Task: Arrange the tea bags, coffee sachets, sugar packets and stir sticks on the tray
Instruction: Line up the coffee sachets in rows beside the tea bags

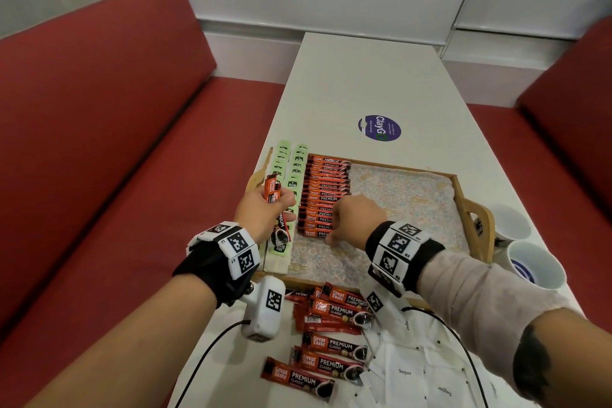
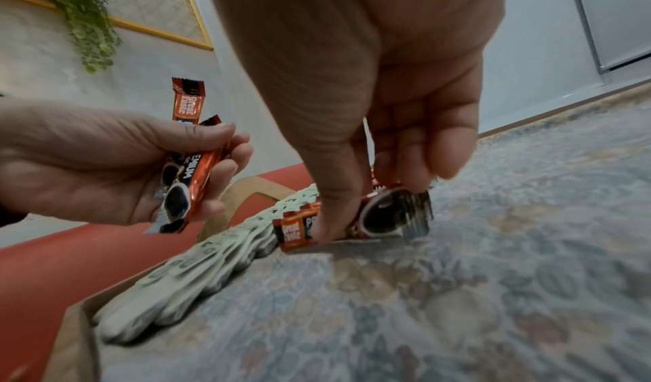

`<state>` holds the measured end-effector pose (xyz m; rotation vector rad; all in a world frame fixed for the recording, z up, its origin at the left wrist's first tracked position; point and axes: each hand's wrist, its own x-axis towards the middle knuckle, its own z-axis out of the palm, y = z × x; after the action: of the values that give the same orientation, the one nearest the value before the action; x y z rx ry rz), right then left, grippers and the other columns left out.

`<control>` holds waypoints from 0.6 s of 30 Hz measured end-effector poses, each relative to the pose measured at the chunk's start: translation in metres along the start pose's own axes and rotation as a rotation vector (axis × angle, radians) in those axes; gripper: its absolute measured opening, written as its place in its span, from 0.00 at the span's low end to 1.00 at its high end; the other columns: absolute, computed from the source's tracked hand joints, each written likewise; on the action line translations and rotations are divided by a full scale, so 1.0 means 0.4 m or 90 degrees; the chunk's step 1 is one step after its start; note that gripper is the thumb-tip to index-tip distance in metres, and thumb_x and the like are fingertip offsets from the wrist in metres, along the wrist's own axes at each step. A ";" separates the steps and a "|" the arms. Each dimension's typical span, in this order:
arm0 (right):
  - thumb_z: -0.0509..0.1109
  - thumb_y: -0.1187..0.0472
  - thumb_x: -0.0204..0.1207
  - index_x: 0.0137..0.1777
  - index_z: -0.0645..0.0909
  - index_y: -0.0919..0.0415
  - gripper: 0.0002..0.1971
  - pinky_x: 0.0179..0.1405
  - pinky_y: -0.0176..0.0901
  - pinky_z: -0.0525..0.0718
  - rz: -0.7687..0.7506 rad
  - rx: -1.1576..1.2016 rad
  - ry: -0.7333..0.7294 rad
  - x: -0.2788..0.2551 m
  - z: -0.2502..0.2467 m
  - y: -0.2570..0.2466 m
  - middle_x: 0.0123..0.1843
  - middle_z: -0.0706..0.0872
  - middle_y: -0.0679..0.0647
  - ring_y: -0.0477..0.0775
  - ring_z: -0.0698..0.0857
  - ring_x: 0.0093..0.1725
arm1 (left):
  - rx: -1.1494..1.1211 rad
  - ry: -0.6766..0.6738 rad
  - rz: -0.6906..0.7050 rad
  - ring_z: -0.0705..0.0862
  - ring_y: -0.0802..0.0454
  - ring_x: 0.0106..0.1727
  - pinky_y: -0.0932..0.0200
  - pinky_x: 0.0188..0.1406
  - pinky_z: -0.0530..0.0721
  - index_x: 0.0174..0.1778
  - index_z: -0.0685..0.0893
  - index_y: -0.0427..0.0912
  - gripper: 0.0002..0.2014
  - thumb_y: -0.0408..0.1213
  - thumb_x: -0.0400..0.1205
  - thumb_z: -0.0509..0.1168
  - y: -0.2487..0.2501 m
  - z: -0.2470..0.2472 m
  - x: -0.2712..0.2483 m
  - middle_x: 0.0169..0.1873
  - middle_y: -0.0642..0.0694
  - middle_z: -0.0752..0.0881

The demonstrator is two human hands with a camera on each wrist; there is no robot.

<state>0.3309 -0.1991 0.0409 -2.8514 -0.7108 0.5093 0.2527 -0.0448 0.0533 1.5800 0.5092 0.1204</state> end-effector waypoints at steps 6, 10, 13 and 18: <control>0.81 0.53 0.66 0.39 0.81 0.57 0.12 0.37 0.41 0.78 -0.004 -0.012 -0.007 0.005 -0.003 -0.003 0.39 0.84 0.52 0.53 0.83 0.40 | -0.011 -0.004 -0.011 0.88 0.47 0.39 0.49 0.49 0.84 0.39 0.79 0.46 0.07 0.33 0.81 0.67 0.000 -0.002 0.000 0.44 0.44 0.87; 0.80 0.53 0.66 0.38 0.80 0.57 0.12 0.31 0.39 0.76 -0.002 -0.021 -0.006 0.006 -0.001 -0.006 0.36 0.82 0.50 0.53 0.82 0.39 | -0.007 -0.001 -0.014 0.88 0.49 0.38 0.48 0.51 0.84 0.39 0.80 0.45 0.06 0.34 0.81 0.67 -0.003 -0.003 0.002 0.46 0.44 0.88; 0.77 0.57 0.67 0.34 0.75 0.54 0.11 0.25 0.36 0.69 -0.009 -0.023 -0.001 0.005 0.005 -0.001 0.33 0.78 0.48 0.53 0.81 0.38 | -0.005 0.002 -0.011 0.88 0.49 0.37 0.50 0.49 0.85 0.39 0.80 0.44 0.05 0.34 0.81 0.67 -0.005 -0.003 0.002 0.46 0.44 0.88; 0.76 0.57 0.69 0.36 0.77 0.56 0.09 0.29 0.37 0.72 -0.013 -0.038 0.003 0.003 0.007 -0.004 0.35 0.80 0.49 0.53 0.81 0.37 | 0.010 -0.001 -0.017 0.89 0.53 0.37 0.60 0.41 0.85 0.39 0.81 0.45 0.05 0.36 0.81 0.68 -0.007 -0.001 0.004 0.44 0.47 0.88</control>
<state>0.3303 -0.1969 0.0384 -2.8964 -0.7668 0.4851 0.2534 -0.0439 0.0501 1.5874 0.5309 0.0958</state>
